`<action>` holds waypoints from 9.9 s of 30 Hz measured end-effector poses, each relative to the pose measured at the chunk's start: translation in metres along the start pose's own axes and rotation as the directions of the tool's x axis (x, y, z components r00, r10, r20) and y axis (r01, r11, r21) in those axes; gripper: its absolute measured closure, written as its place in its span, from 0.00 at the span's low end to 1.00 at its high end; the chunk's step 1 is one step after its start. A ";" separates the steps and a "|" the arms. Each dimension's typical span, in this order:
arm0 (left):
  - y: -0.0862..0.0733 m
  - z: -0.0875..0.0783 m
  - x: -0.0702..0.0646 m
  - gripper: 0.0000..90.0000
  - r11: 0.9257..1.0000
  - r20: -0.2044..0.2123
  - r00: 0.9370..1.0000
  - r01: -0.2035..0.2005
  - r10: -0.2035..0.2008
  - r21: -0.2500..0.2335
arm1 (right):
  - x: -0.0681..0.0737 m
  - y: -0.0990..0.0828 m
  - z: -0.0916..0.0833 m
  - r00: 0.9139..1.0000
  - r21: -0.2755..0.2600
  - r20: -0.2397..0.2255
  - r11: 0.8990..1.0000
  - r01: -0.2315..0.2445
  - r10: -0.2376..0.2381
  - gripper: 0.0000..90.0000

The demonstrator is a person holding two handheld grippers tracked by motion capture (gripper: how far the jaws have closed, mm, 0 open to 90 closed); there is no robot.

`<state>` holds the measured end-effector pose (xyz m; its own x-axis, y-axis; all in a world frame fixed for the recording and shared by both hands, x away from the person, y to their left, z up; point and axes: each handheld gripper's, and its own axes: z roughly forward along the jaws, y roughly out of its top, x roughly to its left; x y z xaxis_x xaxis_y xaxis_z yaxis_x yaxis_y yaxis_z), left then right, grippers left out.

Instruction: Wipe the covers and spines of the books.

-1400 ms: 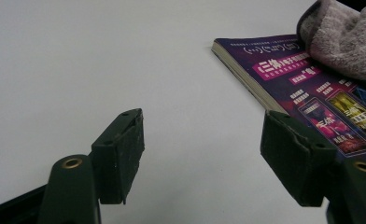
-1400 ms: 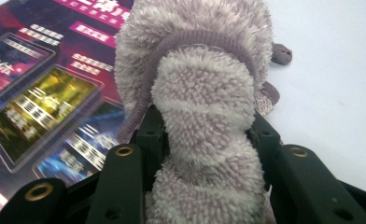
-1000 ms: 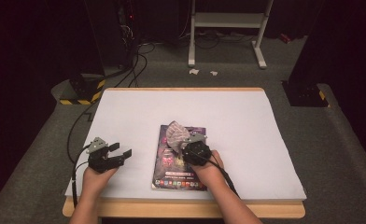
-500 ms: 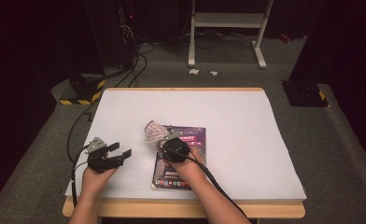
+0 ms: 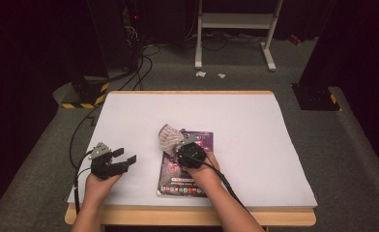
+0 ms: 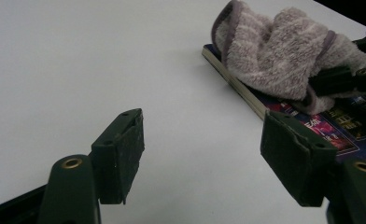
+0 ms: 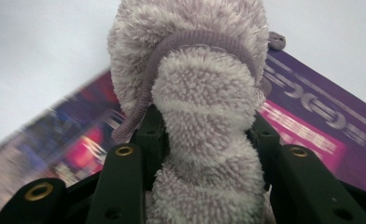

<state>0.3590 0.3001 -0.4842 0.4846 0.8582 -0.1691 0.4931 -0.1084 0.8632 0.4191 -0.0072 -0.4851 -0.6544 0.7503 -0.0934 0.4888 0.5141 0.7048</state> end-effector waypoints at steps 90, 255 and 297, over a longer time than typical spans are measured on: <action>-0.004 0.008 -0.006 0.34 0.999 0.030 0.999 -0.015 0.014 0.029 | -0.035 0.042 0.041 0.995 0.038 0.097 0.999 -0.037 0.033 0.66; -0.011 0.050 -0.079 0.33 0.972 0.183 0.971 -0.183 0.156 0.146 | -0.127 -0.110 -0.153 0.960 -0.216 0.111 0.949 -0.229 0.257 0.15; -0.015 0.058 -0.101 0.32 0.948 0.188 0.967 -0.217 0.175 0.232 | -0.050 -0.101 -0.079 0.982 -0.031 -0.132 0.989 -0.142 0.137 0.16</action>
<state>0.3451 0.1856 -0.5074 0.6903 0.7164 -0.1018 0.5302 -0.4050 0.7449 0.3566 -0.1294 -0.4963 -0.6520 0.7519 0.0976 0.5584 0.3891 0.7327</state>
